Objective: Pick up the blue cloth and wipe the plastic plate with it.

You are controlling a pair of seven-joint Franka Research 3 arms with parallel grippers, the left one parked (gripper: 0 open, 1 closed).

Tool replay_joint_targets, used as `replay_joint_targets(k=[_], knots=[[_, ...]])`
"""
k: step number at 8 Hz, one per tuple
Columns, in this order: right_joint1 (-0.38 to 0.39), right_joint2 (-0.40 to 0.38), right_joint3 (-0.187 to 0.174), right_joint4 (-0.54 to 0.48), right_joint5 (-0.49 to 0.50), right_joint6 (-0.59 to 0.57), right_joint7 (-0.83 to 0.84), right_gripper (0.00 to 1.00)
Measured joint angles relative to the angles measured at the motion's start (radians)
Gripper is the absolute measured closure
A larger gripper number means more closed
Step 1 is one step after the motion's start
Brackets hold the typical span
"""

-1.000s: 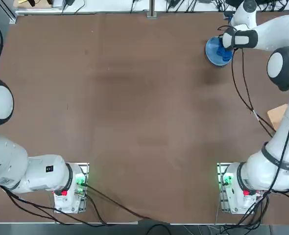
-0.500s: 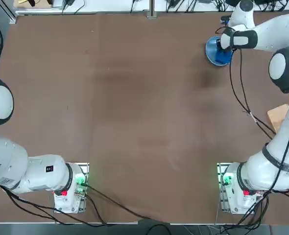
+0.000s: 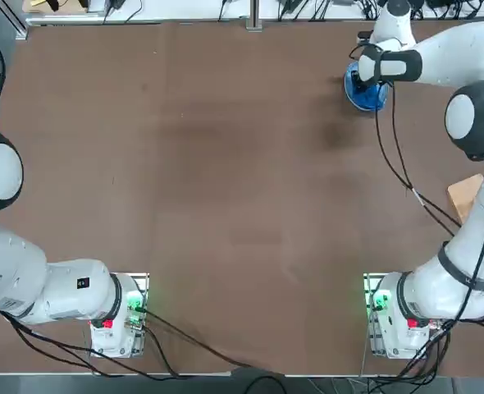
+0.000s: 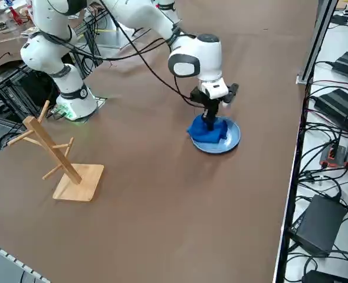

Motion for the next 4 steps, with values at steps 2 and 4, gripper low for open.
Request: replay_joint_targets(k=[2, 4], knots=[[0.009, 0.003, 0.0, 0.01, 0.016, 0.044, 0.008, 0.96], [0.009, 0.021, -0.001, 0.028, 0.019, 0.114, 0.008, 0.96]])
